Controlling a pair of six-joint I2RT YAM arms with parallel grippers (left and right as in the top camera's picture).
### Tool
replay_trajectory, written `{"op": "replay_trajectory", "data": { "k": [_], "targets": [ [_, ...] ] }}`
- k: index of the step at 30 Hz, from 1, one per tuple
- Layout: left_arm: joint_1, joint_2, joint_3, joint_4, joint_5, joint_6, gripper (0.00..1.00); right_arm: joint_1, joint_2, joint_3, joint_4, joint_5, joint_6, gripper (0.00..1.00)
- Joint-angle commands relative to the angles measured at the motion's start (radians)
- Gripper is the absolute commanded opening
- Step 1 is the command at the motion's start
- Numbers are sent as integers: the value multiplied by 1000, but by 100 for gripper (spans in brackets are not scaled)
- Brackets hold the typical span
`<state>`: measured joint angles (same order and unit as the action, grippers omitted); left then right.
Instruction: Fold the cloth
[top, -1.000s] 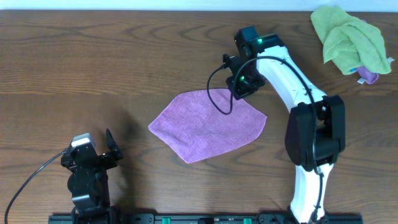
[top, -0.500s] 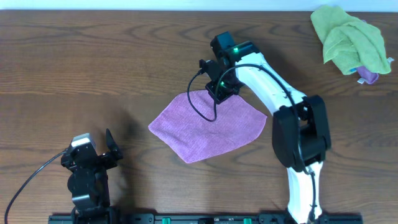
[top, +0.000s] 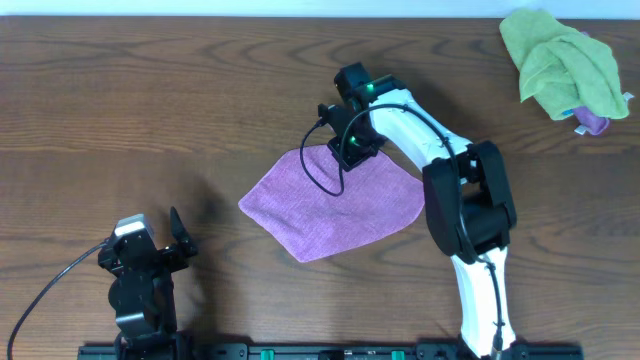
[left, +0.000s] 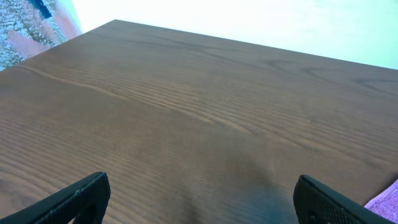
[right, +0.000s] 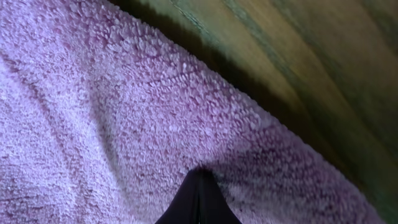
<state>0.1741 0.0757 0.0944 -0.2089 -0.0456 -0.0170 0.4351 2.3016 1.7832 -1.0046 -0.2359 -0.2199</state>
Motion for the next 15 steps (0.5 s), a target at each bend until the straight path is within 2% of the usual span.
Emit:
{"op": "replay_trajectory", "data": {
  "k": [1,15],
  "targets": [
    [3,-6,-28,-11,-13,21,95,0,37,1,16,-5,-13,1],
    [3,-6,-28,-11,-13,21,95,-13,134,5,203,-35,33,1]
  ]
}}
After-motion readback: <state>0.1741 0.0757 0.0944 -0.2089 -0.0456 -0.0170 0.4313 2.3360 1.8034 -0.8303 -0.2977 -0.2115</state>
